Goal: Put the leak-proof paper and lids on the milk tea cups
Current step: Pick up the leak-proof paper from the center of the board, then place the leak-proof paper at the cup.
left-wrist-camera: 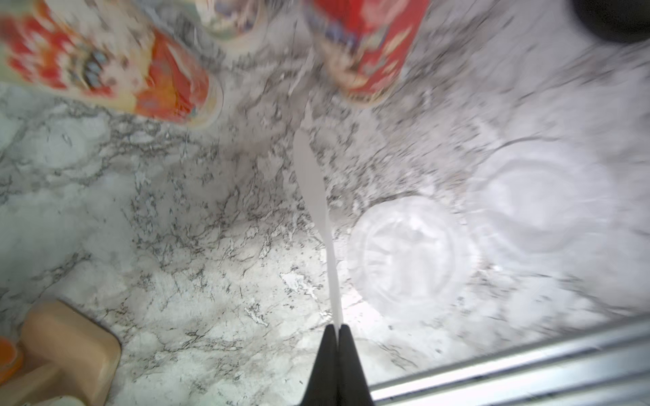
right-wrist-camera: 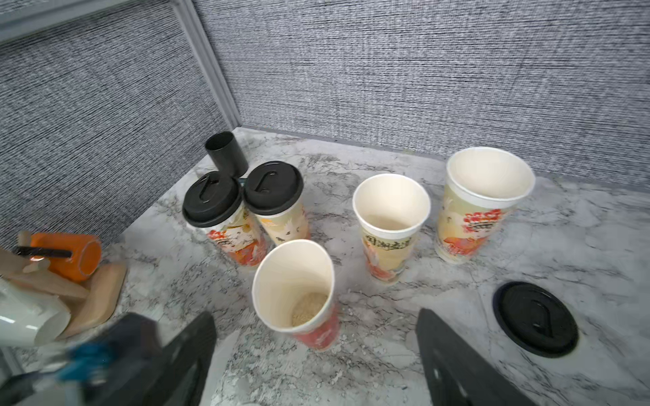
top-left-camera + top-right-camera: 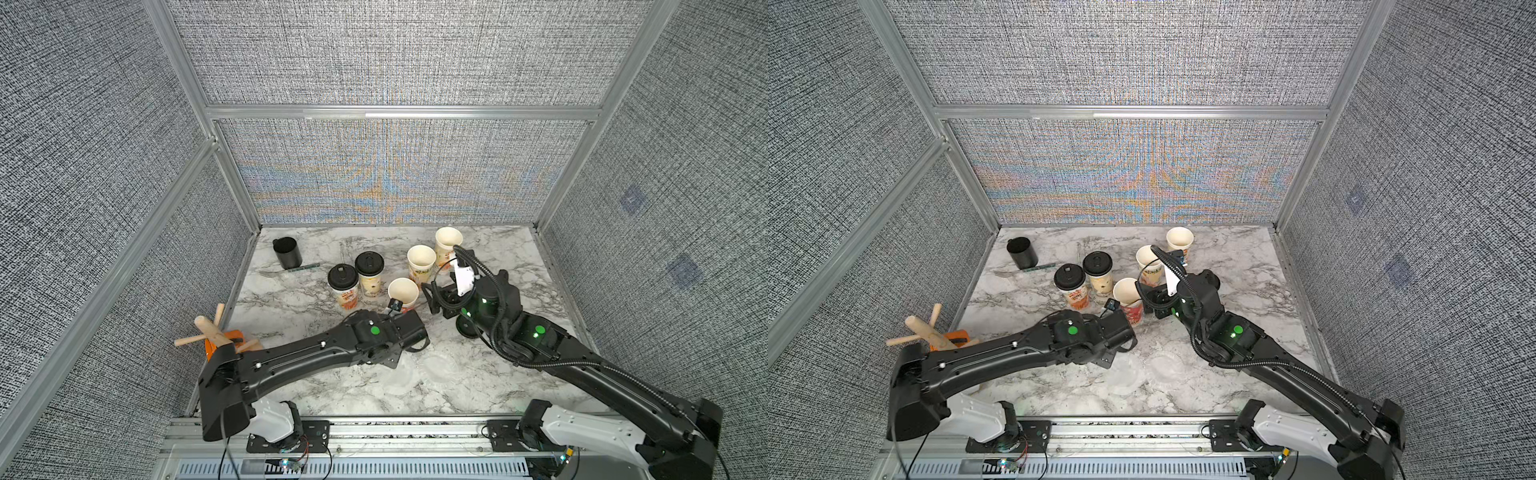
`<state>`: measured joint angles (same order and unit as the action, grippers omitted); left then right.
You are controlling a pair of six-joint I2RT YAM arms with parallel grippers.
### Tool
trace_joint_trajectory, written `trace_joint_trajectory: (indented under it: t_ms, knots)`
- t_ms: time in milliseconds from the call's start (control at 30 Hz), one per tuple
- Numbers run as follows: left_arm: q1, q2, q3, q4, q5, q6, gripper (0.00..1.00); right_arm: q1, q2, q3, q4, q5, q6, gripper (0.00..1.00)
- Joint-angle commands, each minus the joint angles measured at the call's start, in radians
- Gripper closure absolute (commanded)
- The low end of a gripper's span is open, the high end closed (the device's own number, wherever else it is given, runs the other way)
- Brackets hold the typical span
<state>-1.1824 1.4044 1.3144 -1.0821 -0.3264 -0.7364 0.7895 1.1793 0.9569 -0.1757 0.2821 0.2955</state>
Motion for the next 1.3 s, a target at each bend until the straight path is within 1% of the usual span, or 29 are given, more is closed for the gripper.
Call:
trace_joint_trajectory:
  t_ms: [0,67,133,200,267,367,433,567,667,767,800,867,967,1067,1133,1200,1267]
  knots:
    - [-0.001,-0.045,0.117,-0.096,0.056,0.071,1.0,-0.05,-0.033,0.014,-0.034,0.033,0.05,0.1]
    - [-0.001,-0.072,0.178,-0.074,0.087,0.137,1.0,-0.093,-0.062,0.016,-0.052,0.031,0.071,0.1]
    - [0.003,-0.108,0.202,0.02,0.115,0.197,1.0,-0.146,-0.089,0.019,-0.072,0.018,0.093,0.1]
    - [0.046,-0.115,0.237,0.122,0.206,0.252,1.0,-0.211,-0.112,0.013,-0.087,0.003,0.117,0.1]
    - [0.097,-0.082,0.292,0.179,0.302,0.296,1.0,-0.276,-0.126,0.003,-0.092,-0.04,0.138,0.1]
    - [0.158,0.002,0.363,0.243,0.391,0.348,1.0,-0.339,-0.133,-0.012,-0.086,-0.099,0.159,0.11]
    - [0.201,0.053,0.382,0.283,0.43,0.331,1.0,-0.355,-0.126,-0.018,-0.084,-0.113,0.164,0.11]
    - [0.283,0.126,0.353,0.368,0.499,0.32,1.0,-0.367,-0.098,-0.02,-0.084,-0.132,0.165,0.11]
    - [0.348,0.143,0.274,0.427,0.545,0.287,1.0,-0.37,-0.078,-0.019,-0.082,-0.146,0.163,0.11]
    - [0.42,0.139,0.178,0.539,0.658,0.226,1.0,-0.372,-0.061,-0.014,-0.082,-0.157,0.16,0.11]
    - [0.434,0.144,0.17,0.566,0.682,0.215,1.0,-0.373,-0.058,-0.012,-0.081,-0.16,0.158,0.11]
    - [0.437,0.166,0.21,0.55,0.692,0.237,1.0,-0.372,-0.054,-0.009,-0.08,-0.162,0.158,0.11]
    - [0.438,0.226,0.344,0.455,0.702,0.256,1.0,-0.374,-0.055,-0.01,-0.076,-0.162,0.158,0.11]
    - [0.439,0.293,0.457,0.41,0.738,0.271,1.0,-0.375,-0.06,-0.018,-0.07,-0.164,0.159,0.11]
    - [0.443,0.331,0.508,0.384,0.766,0.275,1.0,-0.378,-0.062,-0.024,-0.07,-0.164,0.159,0.11]
    - [0.445,0.353,0.522,0.373,0.8,0.285,1.0,-0.379,-0.066,-0.03,-0.069,-0.167,0.159,0.11]
    - [0.445,0.344,0.475,0.417,0.829,0.258,1.0,-0.381,-0.072,-0.04,-0.067,-0.167,0.159,0.11]
